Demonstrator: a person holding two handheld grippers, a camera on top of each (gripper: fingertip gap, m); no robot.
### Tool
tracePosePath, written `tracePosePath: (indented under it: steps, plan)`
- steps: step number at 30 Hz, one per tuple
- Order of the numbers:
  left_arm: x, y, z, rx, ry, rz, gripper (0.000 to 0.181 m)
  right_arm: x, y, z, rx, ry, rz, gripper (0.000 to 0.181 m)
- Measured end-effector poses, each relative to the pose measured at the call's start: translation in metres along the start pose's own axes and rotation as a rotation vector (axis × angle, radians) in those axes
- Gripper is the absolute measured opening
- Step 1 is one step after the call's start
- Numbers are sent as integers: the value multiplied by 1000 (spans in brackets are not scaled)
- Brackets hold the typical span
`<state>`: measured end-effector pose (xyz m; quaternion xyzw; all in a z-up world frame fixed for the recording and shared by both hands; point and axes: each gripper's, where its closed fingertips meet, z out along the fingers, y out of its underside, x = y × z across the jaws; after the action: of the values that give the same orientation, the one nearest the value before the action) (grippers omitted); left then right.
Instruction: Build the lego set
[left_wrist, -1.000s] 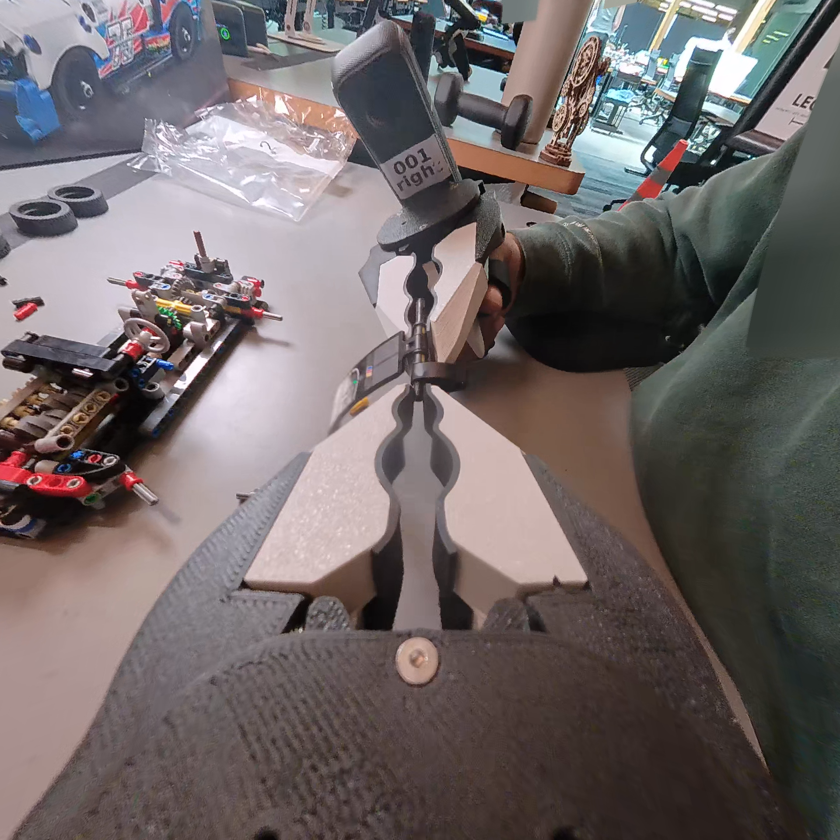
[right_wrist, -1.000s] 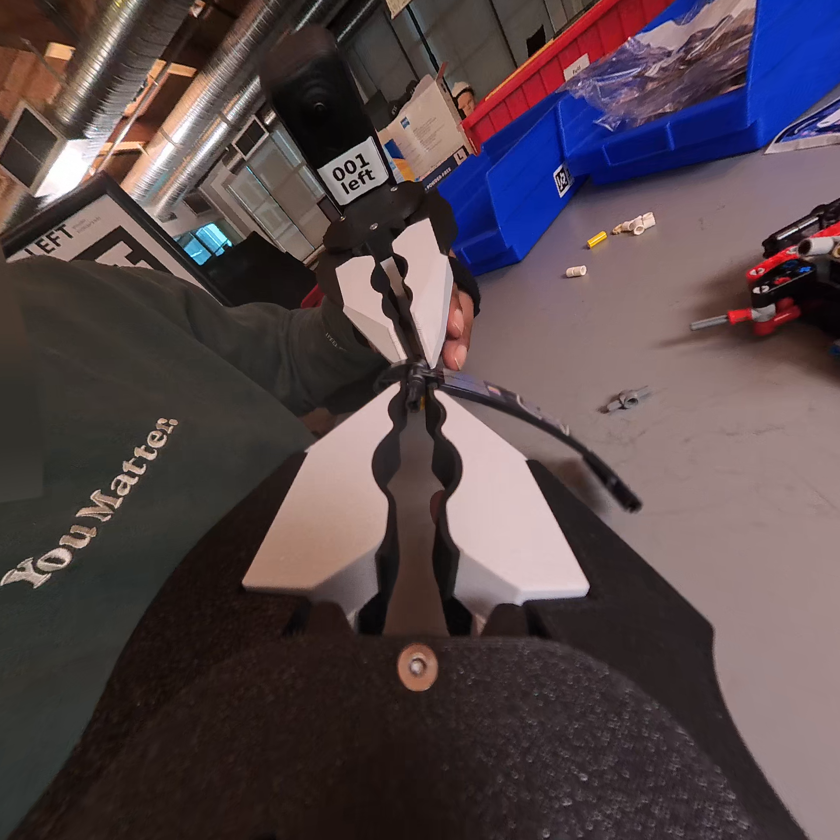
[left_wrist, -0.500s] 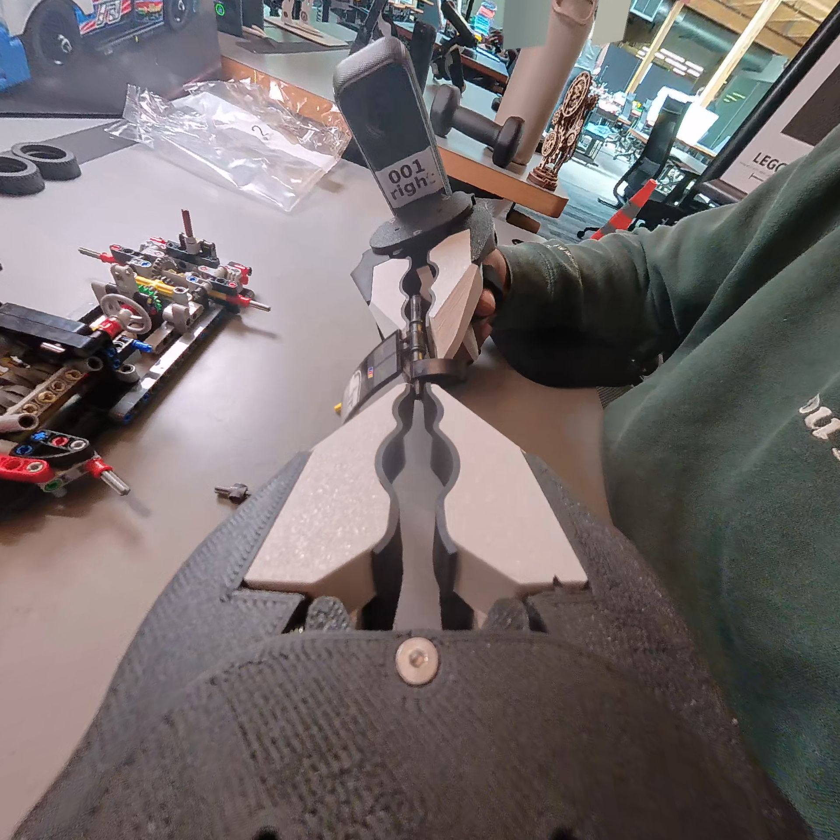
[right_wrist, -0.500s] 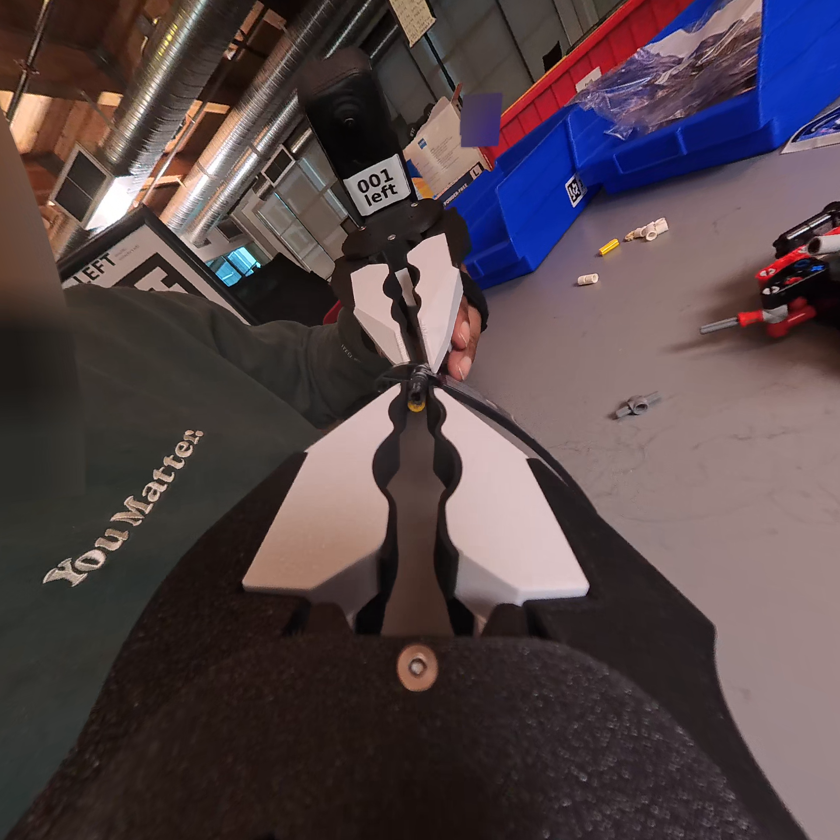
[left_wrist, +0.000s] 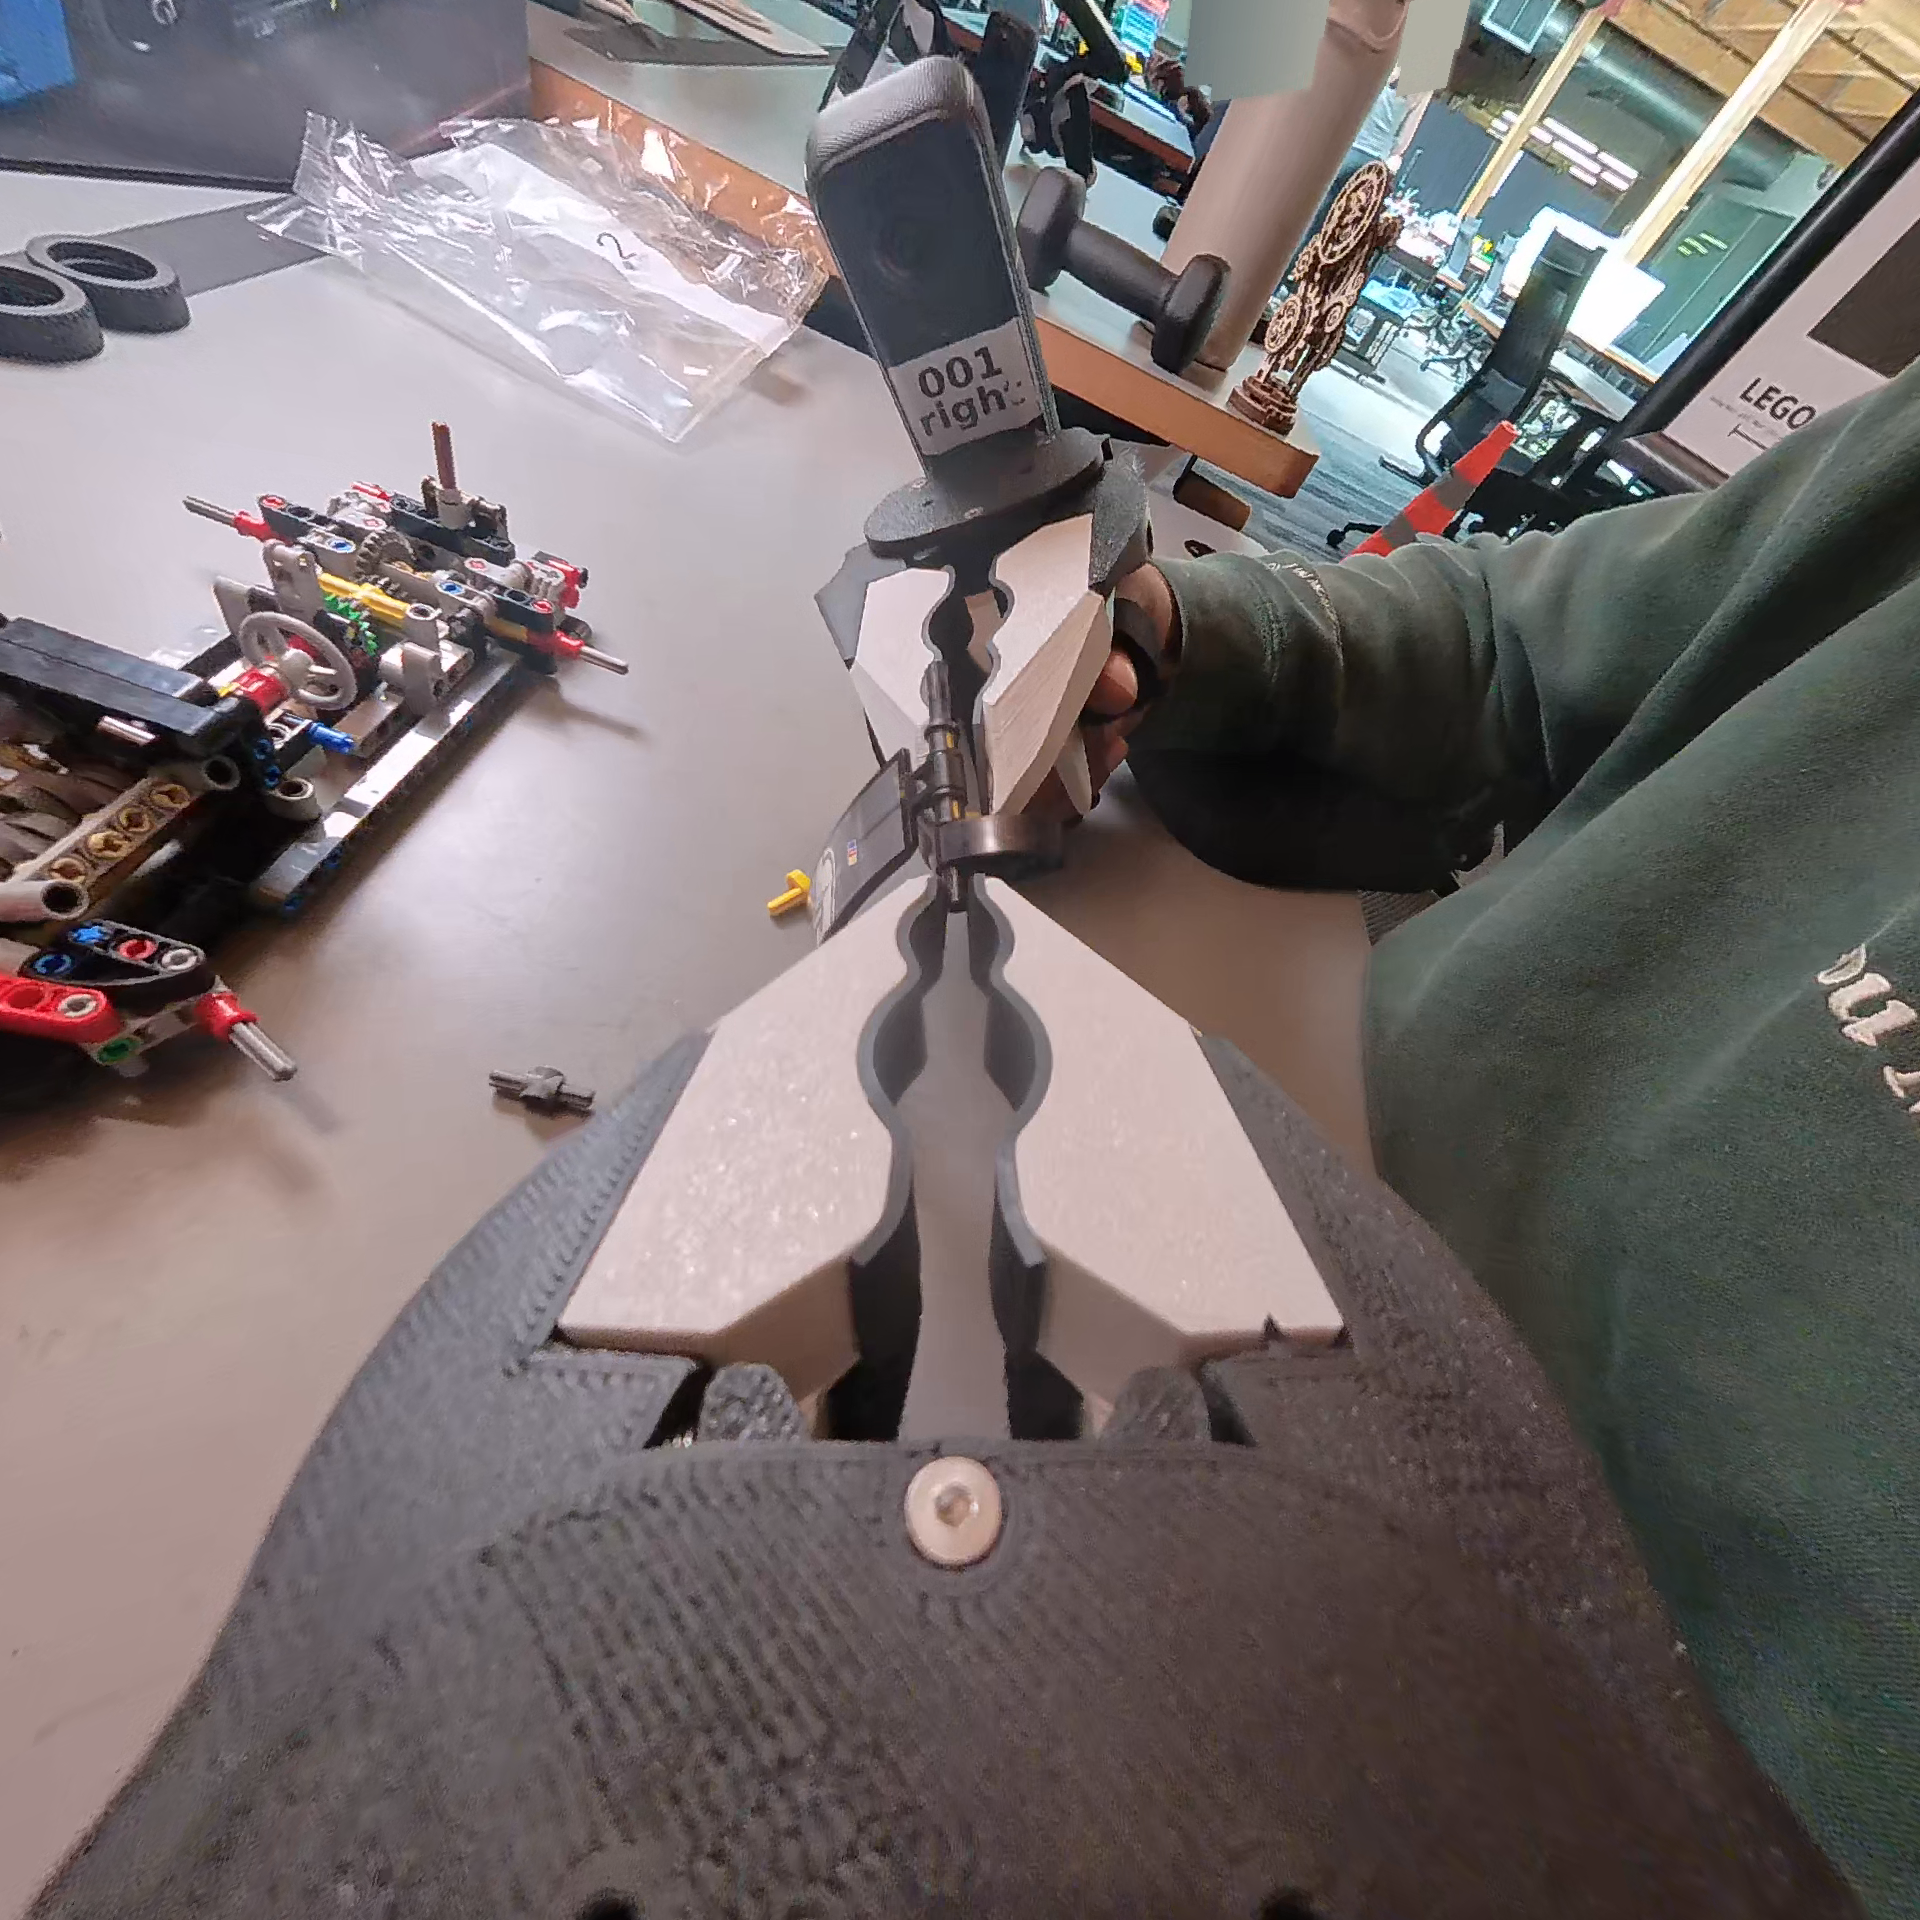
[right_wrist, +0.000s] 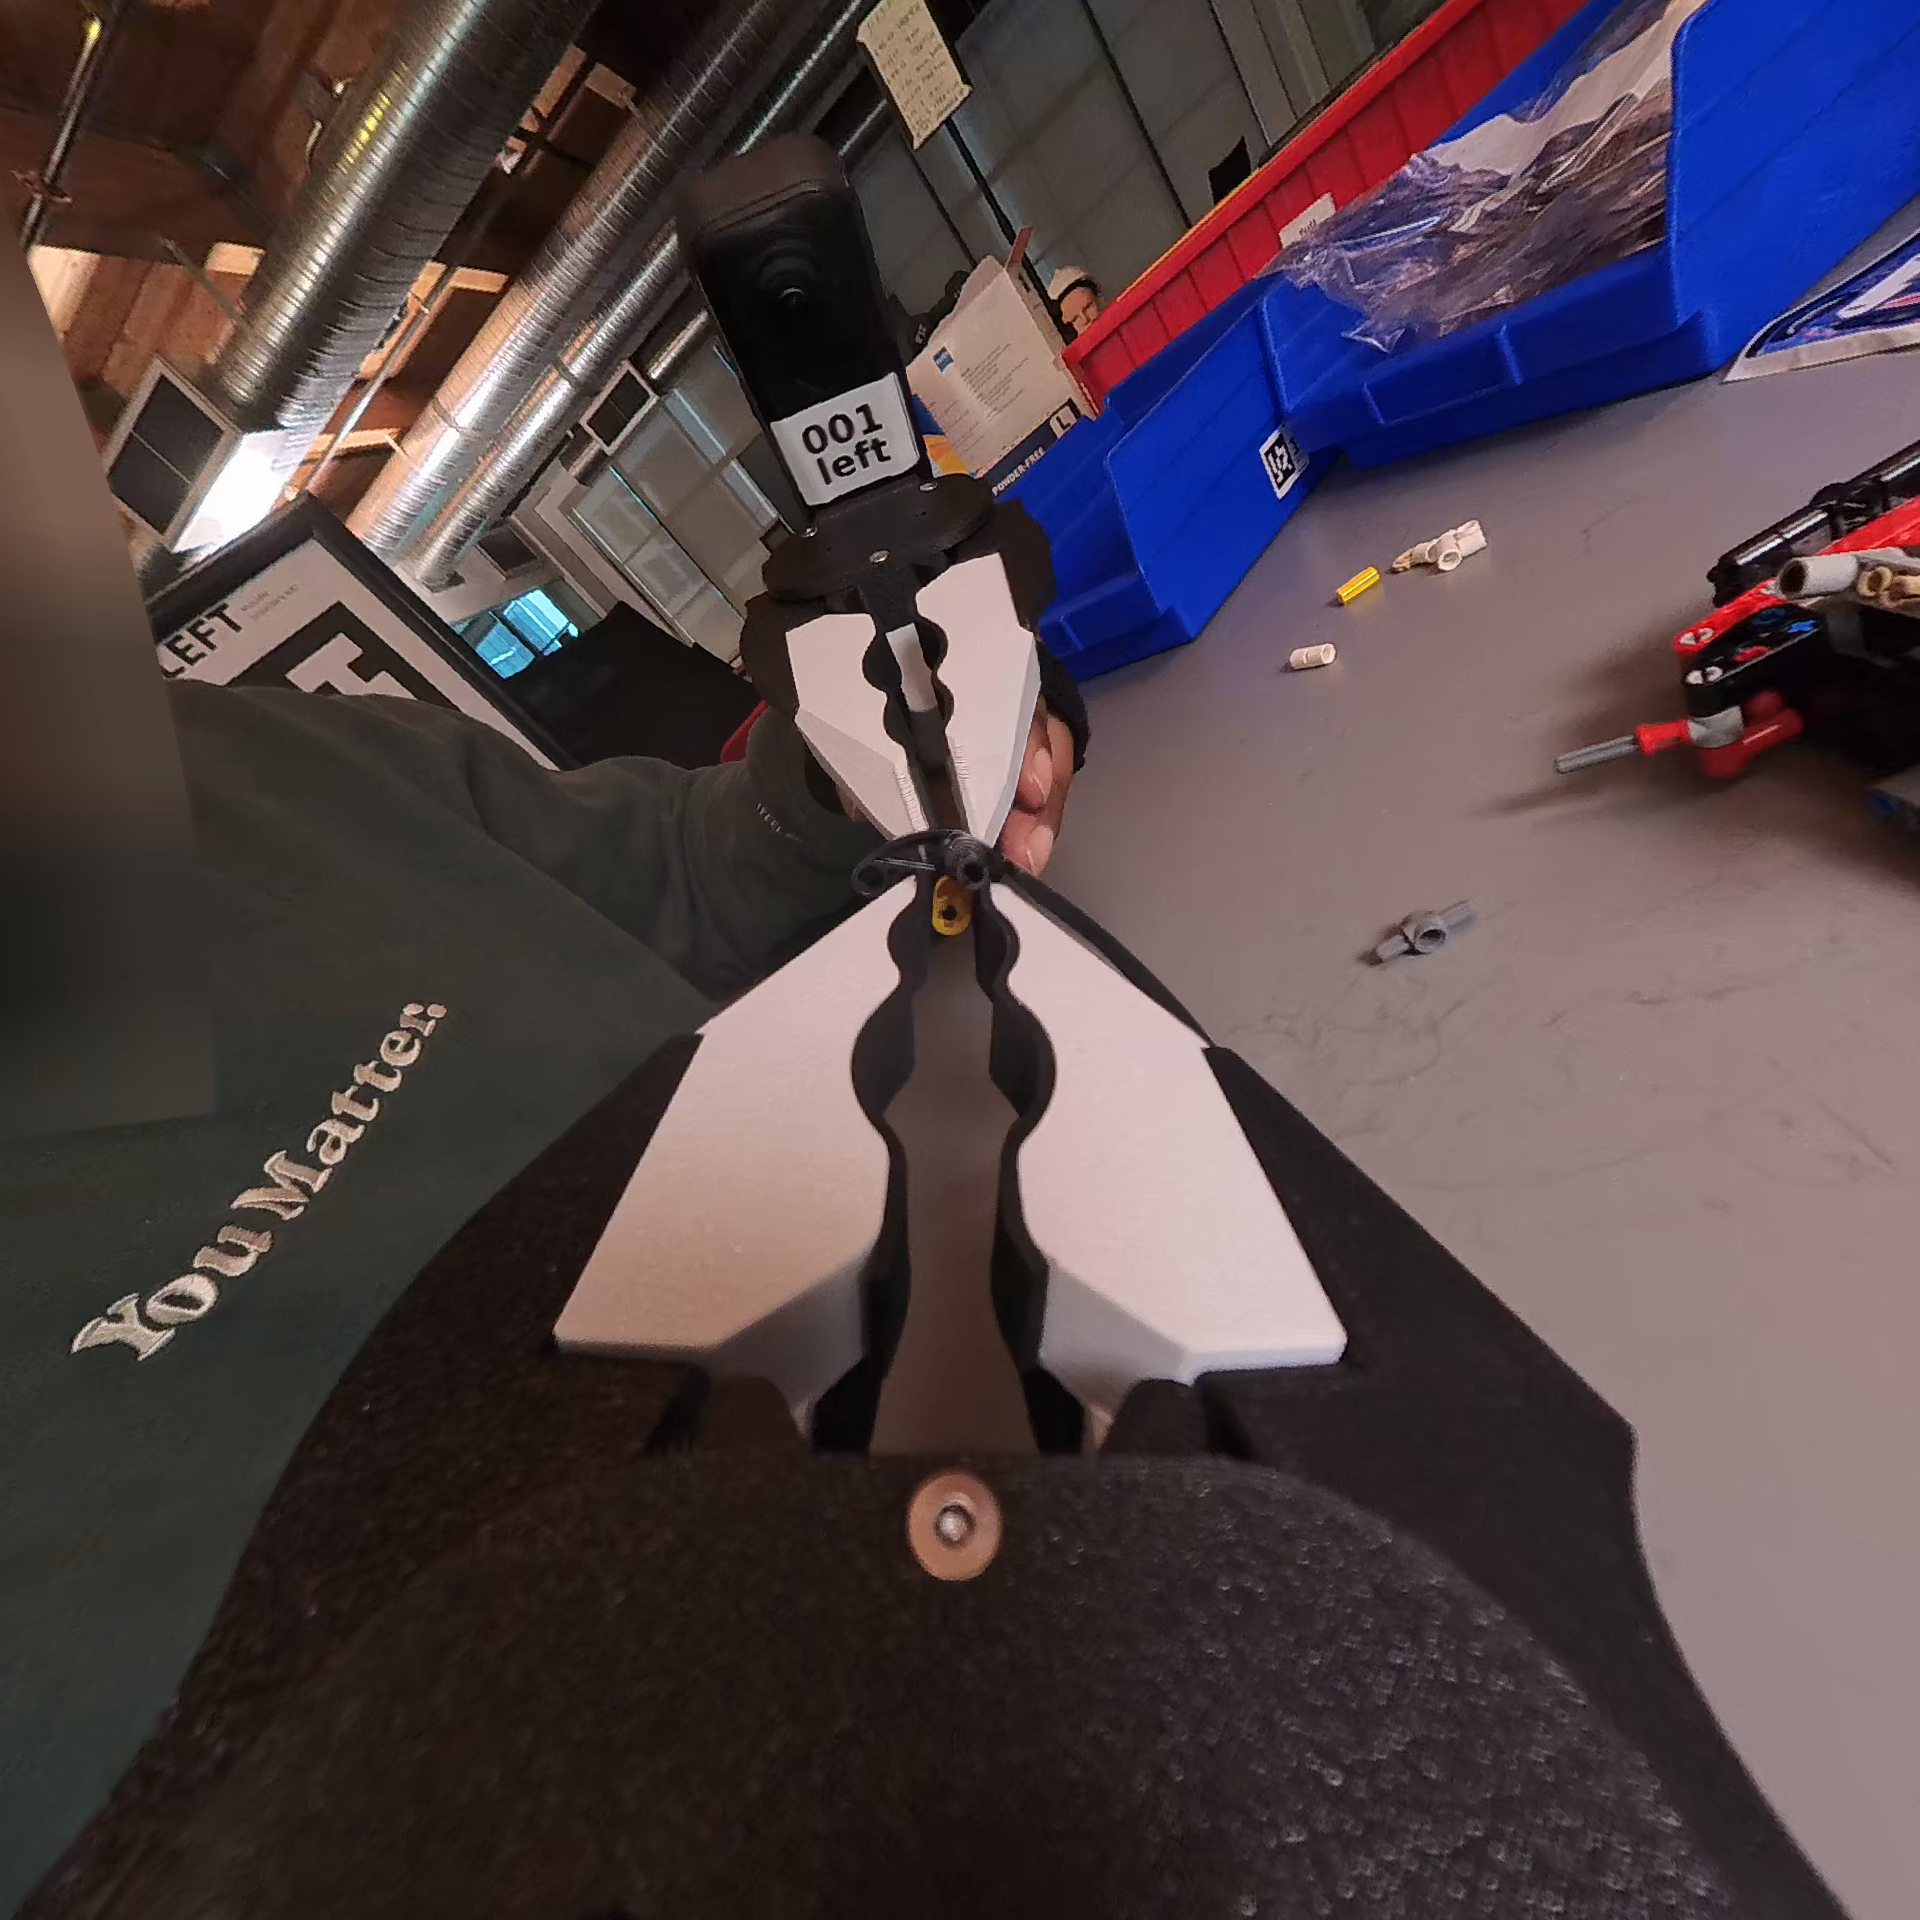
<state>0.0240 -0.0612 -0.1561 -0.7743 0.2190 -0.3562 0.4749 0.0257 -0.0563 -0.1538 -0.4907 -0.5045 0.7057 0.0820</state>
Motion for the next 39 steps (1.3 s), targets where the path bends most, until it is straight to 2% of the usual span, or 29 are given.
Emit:
tracePosePath:
  steps: [14,32,36,39]
  plan:
    - [-2,-1,1,16,6,-61,1,1,0,0,13,5,16,3]
    - [4,-1,0,27,52,-45,1,-3,3,4,3,-32,39,3]
    - [9,-1,0,25,70,-15,26,-3,0,3,17,-29,27,3]
    - [11,-1,3,39,81,-27,26,-2,-1,3,20,-21,25,3]
